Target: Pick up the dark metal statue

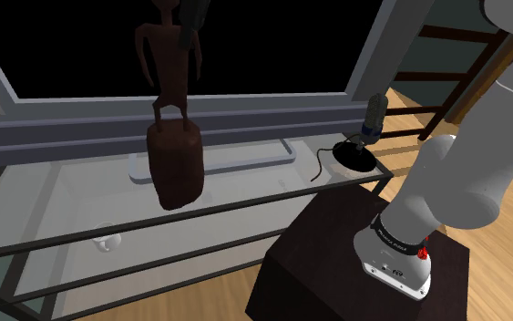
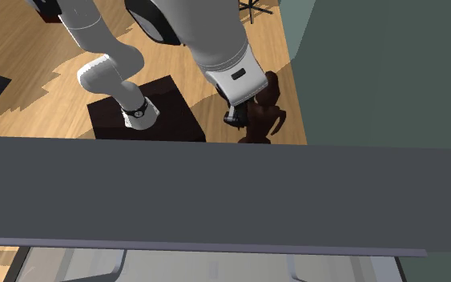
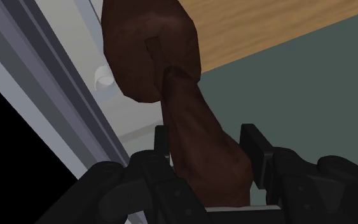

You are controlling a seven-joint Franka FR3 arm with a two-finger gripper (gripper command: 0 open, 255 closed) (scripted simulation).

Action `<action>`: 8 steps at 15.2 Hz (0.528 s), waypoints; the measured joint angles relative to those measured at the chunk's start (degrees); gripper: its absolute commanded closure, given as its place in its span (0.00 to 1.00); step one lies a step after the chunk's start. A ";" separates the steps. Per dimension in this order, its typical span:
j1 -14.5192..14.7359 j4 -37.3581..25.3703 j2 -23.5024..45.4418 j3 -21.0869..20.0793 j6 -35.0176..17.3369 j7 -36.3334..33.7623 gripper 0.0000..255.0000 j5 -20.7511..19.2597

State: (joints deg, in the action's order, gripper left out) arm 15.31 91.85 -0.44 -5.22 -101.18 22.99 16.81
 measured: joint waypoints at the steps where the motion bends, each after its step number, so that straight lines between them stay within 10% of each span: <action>1: -0.02 -0.37 0.17 0.02 0.39 -0.07 1.00 -0.04; 8: -0.10 -7.16 1.76 0.10 5.66 -1.44 1.00 -0.36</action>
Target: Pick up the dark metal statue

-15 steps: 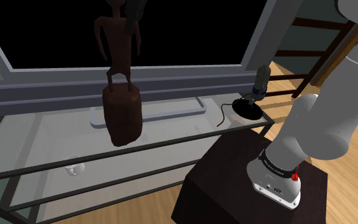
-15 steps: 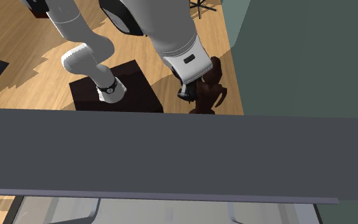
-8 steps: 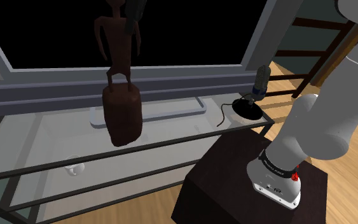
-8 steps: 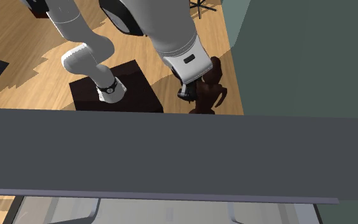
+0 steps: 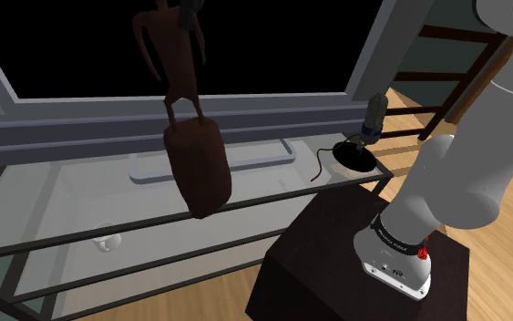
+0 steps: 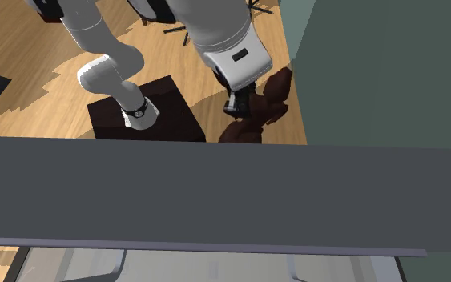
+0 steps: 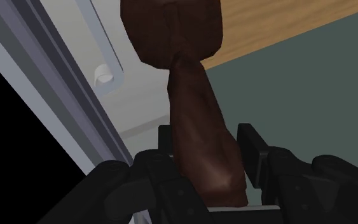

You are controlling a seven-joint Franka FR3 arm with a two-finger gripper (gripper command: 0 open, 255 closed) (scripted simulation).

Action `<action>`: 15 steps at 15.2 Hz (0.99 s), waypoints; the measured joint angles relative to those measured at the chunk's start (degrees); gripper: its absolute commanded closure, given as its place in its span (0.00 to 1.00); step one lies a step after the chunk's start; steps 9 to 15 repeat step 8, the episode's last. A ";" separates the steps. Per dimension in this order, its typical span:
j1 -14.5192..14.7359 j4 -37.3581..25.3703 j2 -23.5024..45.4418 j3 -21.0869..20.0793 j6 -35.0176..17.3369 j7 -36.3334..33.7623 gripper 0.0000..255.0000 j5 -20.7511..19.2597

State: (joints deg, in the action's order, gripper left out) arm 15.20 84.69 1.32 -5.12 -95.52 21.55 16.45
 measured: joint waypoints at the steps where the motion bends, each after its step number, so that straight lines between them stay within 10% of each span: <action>1: 0.02 -1.19 0.32 -0.02 0.81 -0.29 1.00 -0.07; 15: 0.00 -9.61 2.91 -0.01 6.43 -1.84 1.00 -0.33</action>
